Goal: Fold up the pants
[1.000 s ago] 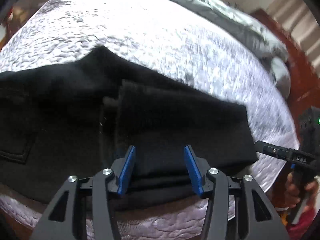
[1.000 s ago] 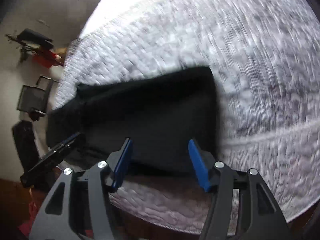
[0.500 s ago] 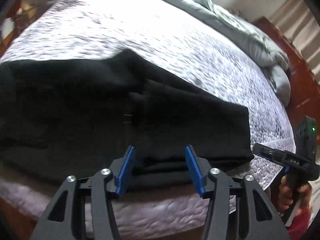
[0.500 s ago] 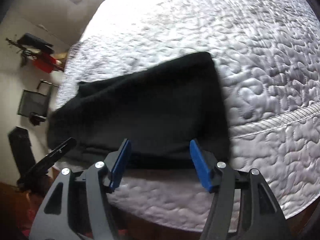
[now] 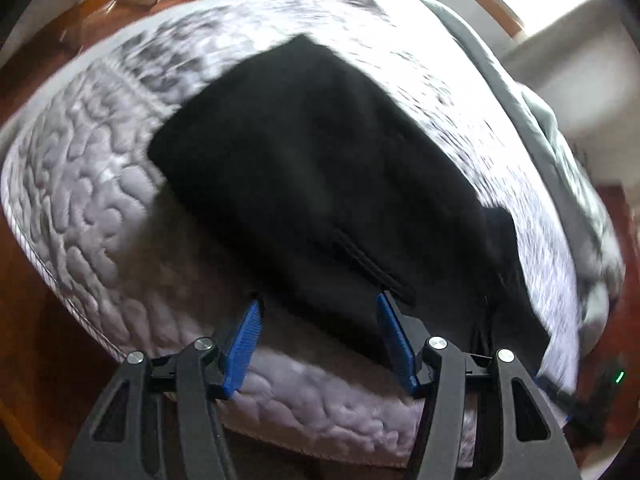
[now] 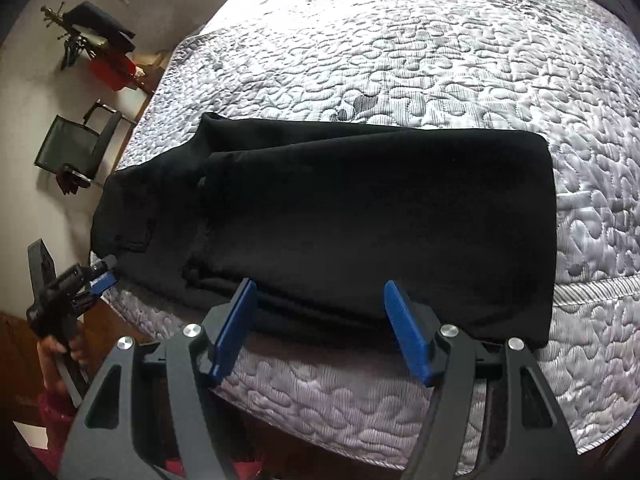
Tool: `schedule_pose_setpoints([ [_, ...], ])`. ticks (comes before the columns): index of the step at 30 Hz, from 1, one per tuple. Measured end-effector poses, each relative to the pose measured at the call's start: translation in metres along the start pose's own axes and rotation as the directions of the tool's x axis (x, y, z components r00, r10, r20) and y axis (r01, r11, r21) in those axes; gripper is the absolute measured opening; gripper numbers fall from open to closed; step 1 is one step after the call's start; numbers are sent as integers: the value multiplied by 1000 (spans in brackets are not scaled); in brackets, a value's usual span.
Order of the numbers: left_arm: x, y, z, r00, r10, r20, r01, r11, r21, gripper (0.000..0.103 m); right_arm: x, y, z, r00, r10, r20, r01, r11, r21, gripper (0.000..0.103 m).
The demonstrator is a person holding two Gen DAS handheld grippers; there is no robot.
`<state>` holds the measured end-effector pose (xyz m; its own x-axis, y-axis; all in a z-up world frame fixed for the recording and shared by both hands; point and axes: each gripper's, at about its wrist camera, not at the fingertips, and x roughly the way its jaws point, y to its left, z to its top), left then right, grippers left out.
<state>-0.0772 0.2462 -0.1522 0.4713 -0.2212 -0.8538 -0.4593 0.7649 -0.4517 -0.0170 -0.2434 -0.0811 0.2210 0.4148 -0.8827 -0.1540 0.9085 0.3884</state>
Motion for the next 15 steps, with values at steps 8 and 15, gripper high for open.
schedule_pose_setpoints([
  [8, 20, 25, 23, 991, -135, -19, 133, 986, -102, 61, 15, -11, -3, 1000, -11, -28, 12, 999, 31, 66],
  [15, 34, 26, 29, 984, -175, 8, 174, 971, -165, 63, 17, -17, -3, 1000, 4, -26, -3, 1000, 26, 66],
])
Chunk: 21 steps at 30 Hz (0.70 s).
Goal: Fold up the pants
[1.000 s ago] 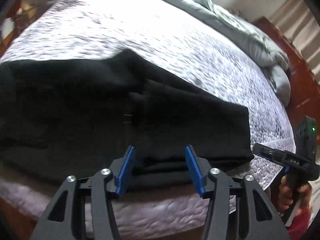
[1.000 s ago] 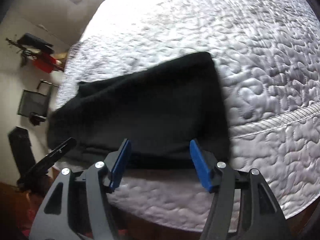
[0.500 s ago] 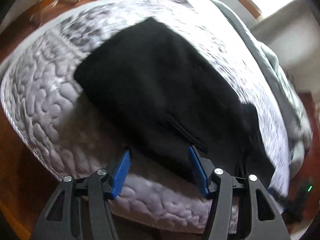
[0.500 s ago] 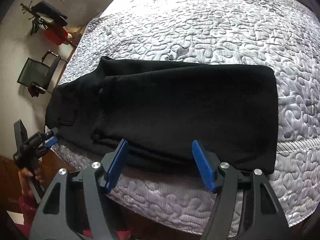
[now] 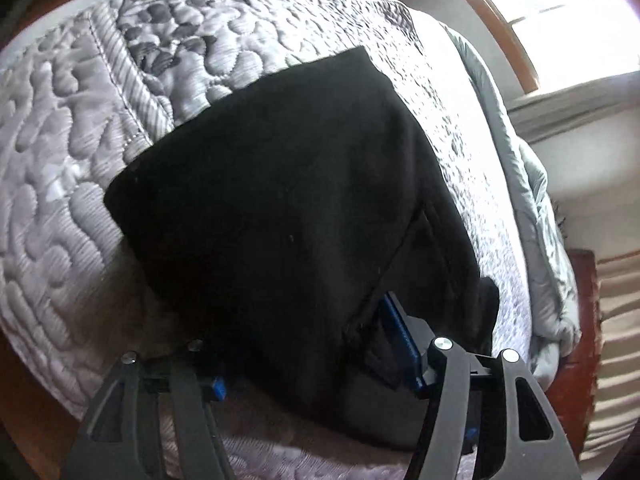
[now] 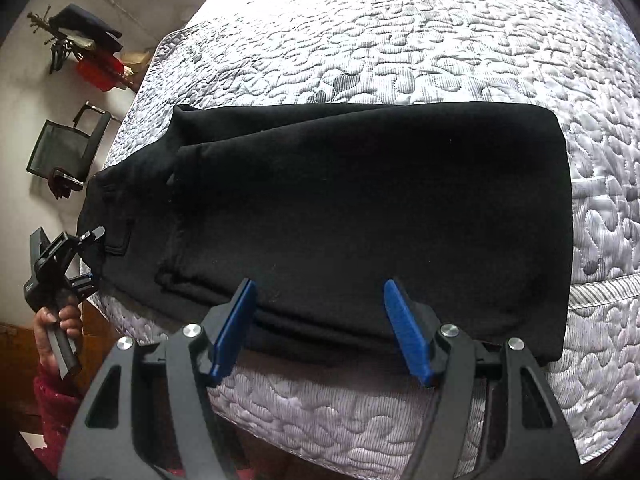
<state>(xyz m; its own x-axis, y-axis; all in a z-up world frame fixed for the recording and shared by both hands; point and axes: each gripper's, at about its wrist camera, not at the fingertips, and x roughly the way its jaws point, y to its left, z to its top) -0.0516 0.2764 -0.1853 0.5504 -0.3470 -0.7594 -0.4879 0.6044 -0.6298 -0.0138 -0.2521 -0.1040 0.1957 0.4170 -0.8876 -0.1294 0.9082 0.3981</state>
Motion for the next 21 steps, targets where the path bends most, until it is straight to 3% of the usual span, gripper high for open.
schedule_pose_setpoints([
  [1, -1, 3, 0, 1000, -9, 10, 10, 1000, -25, 62, 0, 0, 0, 1000, 5, 1, -5, 1000, 2, 66],
  [3, -9, 6, -1, 999, -25, 34, 26, 999, -36, 41, -1, -3, 0, 1000, 16, 3, -16, 1000, 5, 66],
  [6, -23, 6, -5, 996, -50, 80, 54, 997, -46, 29, -7, -7, -2, 1000, 16, 8, -16, 1000, 12, 66],
  [9, -33, -8, -9, 990, -48, 135, 49, 999, -1, 26, -14, -9, -5, 1000, 8, 18, -8, 1000, 14, 68],
  [14, -46, -56, -16, 972, -49, 231, 13, 988, 154, 25, -32, -14, -11, 999, 13, 50, -14, 1000, 20, 69],
  [21, -51, -122, -46, 953, -36, 300, -95, 906, 412, 25, -52, -32, -14, 995, 18, 97, -25, 997, 68, 69],
])
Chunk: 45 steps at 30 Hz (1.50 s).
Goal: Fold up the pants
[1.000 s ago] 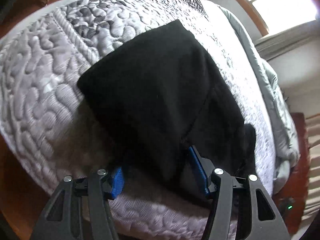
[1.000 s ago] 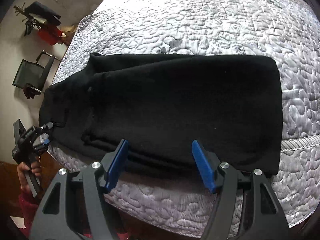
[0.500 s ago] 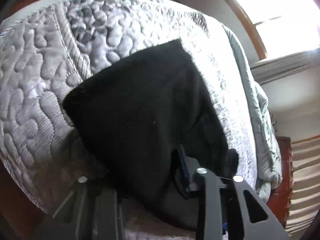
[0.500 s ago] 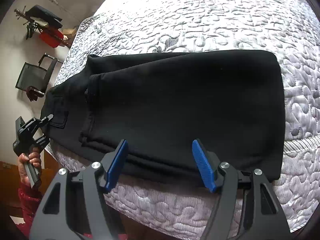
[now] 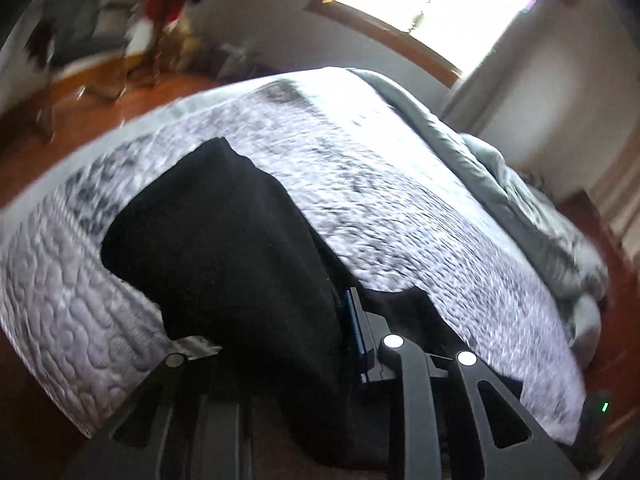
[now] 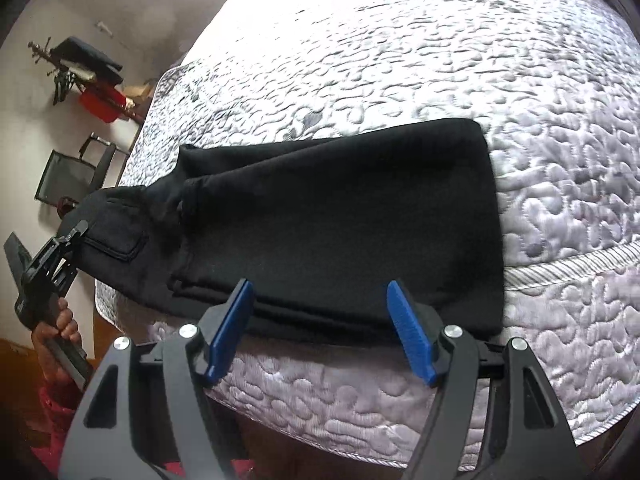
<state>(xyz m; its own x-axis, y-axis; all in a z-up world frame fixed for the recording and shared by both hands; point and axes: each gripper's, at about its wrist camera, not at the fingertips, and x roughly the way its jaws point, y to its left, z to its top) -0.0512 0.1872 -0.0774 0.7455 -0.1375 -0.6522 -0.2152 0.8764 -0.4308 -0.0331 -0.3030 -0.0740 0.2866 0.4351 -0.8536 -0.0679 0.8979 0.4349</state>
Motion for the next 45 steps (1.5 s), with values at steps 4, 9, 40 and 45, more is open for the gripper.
schedule_pose_setpoints([
  [4, -1, -47, -6, 1000, -27, 0, 27, 983, 181, 25, -5, -11, 0, 1000, 4, 9, -4, 999, 37, 69],
  [9, 4, -88, -23, 999, -41, -24, 47, 946, 320, 25, -9, -19, -1, 1000, 9, 21, -10, 998, 62, 69],
  [40, 54, -111, -80, 911, -66, -408, 230, 901, 368, 58, 27, -18, 0, 996, -62, -59, 63, 998, 16, 71],
  [45, 56, -132, -106, 941, 42, -335, 152, 832, 533, 63, 30, -11, 3, 991, -105, -84, 105, 994, 1, 71],
])
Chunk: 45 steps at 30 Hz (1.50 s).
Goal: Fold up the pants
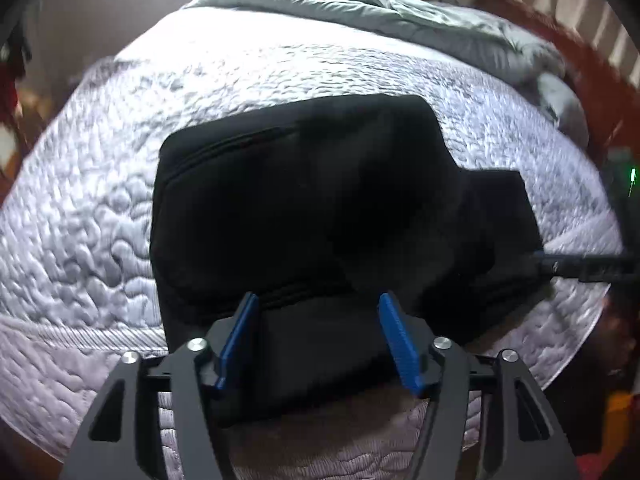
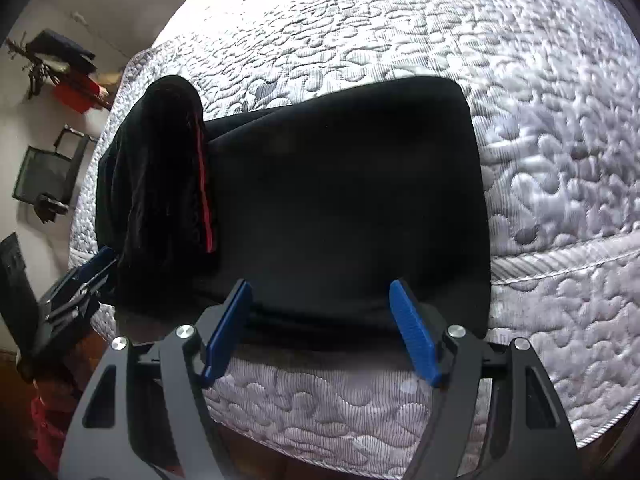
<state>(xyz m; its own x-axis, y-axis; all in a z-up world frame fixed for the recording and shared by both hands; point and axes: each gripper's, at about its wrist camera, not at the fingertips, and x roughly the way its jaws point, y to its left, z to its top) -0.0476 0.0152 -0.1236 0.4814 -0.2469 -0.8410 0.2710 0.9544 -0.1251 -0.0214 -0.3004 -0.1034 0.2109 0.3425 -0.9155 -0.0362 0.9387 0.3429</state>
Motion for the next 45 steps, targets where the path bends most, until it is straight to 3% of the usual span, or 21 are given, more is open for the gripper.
schedule_pose_setpoints([
  [4, -16, 12, 5, 1000, -29, 7, 29, 995, -98, 64, -18, 28, 5, 1000, 6, 15, -5, 998, -63, 74],
  [8, -34, 39, 13, 999, 17, 40, -8, 979, -205, 68, -28, 64, 13, 998, -53, 24, 56, 990, -133, 77],
  [12, -31, 55, 13, 999, 33, 18, -28, 971, -238, 68, -29, 96, 27, 1000, -6, 22, 10, 987, -162, 85],
  [16, -24, 67, 11, 1000, 7, -8, -9, 959, -282, 70, -8, 117, 38, 1000, -8, -17, 5, 983, -182, 83],
  [17, -23, 71, 8, 1000, 3, -16, -8, 955, -297, 73, 0, 121, 39, 999, -5, -35, -1, 982, -189, 80],
  [19, -21, 76, 4, 1000, 4, -27, -12, 950, -312, 76, 13, 126, 39, 998, 4, -62, -16, 980, -197, 36],
  [21, -19, 80, 1, 999, -1, -43, -13, 947, -322, 76, 26, 125, 38, 994, 47, -97, -64, 981, -184, 20],
  [25, -11, 83, -4, 998, -2, -62, -18, 947, -320, 76, 8, 119, 39, 991, 117, -60, -126, 974, -186, 15],
  [26, -6, 82, -5, 997, 7, -76, -30, 951, -308, 76, 2, 115, 40, 992, 121, -46, -127, 975, -181, 7],
  [28, 3, 79, -6, 995, 21, -94, -48, 955, -292, 78, 3, 105, 41, 999, 23, -27, -28, 983, -179, 3],
  [29, 7, 78, -7, 996, 15, -92, -41, 954, -296, 79, 11, 99, 42, 998, 23, -52, -31, 985, -169, 3],
  [30, 9, 78, -8, 995, 16, -95, -44, 953, -299, 80, 22, 91, 41, 995, 38, -95, -51, 989, -140, 3],
  [33, 8, 80, -9, 996, 10, -91, -37, 954, -299, 82, 26, 88, 40, 994, 57, -92, -70, 987, -143, 7],
  [35, 4, 84, -9, 996, -7, -90, -22, 949, -315, 82, 19, 92, 41, 996, 36, -83, -50, 984, -171, 20],
  [37, -3, 85, -8, 997, -7, -78, -18, 947, -320, 81, 6, 96, 41, 999, 21, -49, -30, 980, -196, 63],
  [39, -11, 88, -7, 998, -16, -58, -4, 944, -330, 81, -5, 95, 46, 999, 35, -23, -39, 977, -209, 68],
  [42, -13, 90, -5, 996, -69, -50, 47, 934, -353, 81, -2, 92, 54, 995, 86, -53, -94, 979, -183, 77],
  [45, -12, 88, -5, 996, -76, -55, 52, 936, -348, 81, 16, 91, 59, 992, 79, -96, -95, 980, -174, 77],
])
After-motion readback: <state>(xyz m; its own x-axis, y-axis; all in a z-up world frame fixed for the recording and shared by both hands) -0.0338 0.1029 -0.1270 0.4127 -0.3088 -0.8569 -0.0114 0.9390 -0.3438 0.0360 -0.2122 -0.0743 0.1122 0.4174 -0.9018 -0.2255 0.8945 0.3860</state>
